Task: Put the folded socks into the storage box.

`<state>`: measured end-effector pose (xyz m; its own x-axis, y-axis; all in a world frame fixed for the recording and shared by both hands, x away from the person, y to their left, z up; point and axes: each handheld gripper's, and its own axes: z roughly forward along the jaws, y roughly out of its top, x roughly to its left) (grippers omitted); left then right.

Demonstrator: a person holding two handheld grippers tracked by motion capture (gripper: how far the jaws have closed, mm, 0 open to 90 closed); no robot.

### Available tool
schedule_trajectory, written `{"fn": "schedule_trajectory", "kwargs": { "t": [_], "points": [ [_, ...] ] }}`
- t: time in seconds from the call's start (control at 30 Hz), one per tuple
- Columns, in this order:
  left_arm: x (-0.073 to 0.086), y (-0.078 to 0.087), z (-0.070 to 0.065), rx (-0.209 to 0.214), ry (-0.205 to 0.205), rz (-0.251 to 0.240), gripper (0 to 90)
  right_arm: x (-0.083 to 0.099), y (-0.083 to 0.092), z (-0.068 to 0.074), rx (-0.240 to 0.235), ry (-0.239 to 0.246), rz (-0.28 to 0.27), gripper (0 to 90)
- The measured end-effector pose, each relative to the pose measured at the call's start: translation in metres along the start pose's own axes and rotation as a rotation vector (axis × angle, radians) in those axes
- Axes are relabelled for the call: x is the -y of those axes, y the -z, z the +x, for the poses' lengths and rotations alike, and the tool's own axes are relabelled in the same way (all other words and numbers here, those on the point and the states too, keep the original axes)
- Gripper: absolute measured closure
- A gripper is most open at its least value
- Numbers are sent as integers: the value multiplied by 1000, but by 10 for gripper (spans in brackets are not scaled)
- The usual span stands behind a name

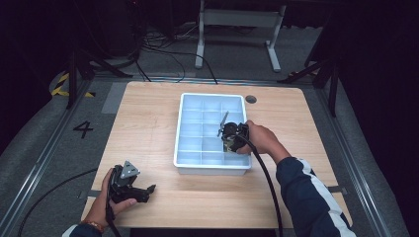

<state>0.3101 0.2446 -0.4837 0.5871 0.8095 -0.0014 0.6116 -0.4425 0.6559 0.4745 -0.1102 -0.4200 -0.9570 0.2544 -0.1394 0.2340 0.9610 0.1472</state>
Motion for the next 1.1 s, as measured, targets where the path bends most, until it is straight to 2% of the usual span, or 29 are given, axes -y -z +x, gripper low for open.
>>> {"fn": "schedule_trajectory", "kwargs": {
  "t": [0.2, 0.63, 0.73, 0.8, 0.83, 0.87, 0.97, 1.1],
  "points": [
    [0, 0, 0, 0, -1, 0, 2, 0, 0, 1, 5, -4, -9, 689],
    [0, 0, 0, 0, 0, 0, 2, 7, 16, 1, 37, -9, -37, 628],
    [0, 0, 0, 0, -1, 0, 2, 11, 24, 1, 48, -20, -63, 547],
    [0, 0, 0, 1, 2, 1, 2, 13, 27, 0, 61, -23, -64, 550],
    [0, 0, 0, 1, 1, 1, 2, 15, 29, 0, 60, -24, -63, 598],
    [0, 0, 0, 2, 2, 1, 2, 17, 31, 0, 45, -20, -65, 608],
    [0, 0, 0, 1, 2, 0, 2, 22, 34, 1, 48, -25, -86, 627],
    [0, 0, 0, 2, 2, 1, 2, 27, 36, 4, 28, -16, -102, 706]
  ]
}}
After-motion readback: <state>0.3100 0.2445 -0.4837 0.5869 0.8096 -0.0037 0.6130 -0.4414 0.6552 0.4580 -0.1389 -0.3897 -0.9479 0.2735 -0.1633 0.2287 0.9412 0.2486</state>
